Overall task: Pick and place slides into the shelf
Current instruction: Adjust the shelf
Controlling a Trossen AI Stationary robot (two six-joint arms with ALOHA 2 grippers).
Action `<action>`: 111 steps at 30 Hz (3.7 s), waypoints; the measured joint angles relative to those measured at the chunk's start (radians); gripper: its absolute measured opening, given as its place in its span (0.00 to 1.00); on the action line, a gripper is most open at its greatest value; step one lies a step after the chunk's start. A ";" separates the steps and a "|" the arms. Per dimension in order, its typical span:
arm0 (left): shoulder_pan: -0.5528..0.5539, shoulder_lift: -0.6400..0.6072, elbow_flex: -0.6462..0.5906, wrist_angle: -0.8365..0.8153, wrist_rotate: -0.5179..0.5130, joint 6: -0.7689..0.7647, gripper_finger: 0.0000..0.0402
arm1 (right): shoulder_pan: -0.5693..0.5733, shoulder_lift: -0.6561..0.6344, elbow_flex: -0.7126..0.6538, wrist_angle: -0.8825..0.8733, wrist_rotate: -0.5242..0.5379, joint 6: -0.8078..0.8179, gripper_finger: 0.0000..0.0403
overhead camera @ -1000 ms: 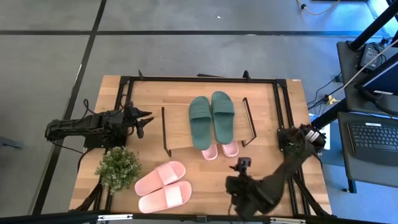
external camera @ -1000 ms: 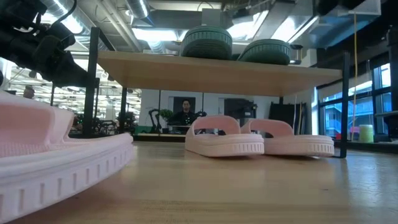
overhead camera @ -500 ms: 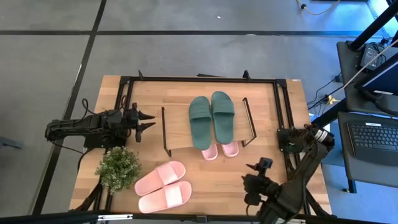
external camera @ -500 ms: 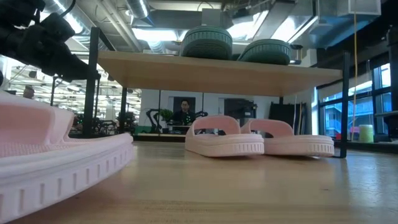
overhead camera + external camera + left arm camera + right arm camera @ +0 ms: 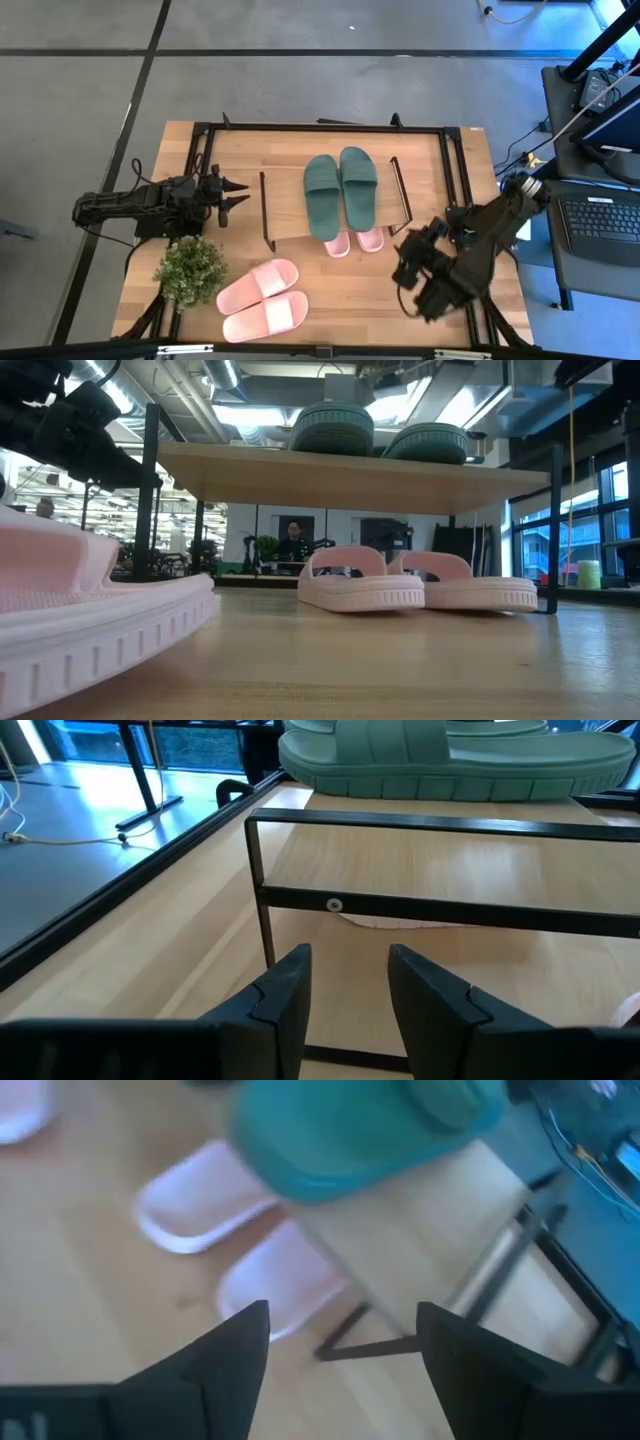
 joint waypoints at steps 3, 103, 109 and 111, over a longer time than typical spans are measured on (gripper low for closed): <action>0.000 0.000 0.000 -0.008 0.000 -0.001 0.32 | -0.054 -0.098 -0.034 0.003 0.026 -0.033 0.63; 0.000 -0.001 0.003 -0.084 -0.176 -0.007 0.32 | -0.611 -0.337 -0.393 0.529 -0.311 -0.417 0.63; 0.001 0.000 0.003 -0.087 -0.220 -0.008 0.32 | -0.611 -0.336 -0.395 0.574 -0.333 -0.423 0.63; 0.001 0.000 0.003 -0.087 -0.220 -0.008 0.32 | -0.611 -0.336 -0.395 0.575 -0.335 -0.423 0.63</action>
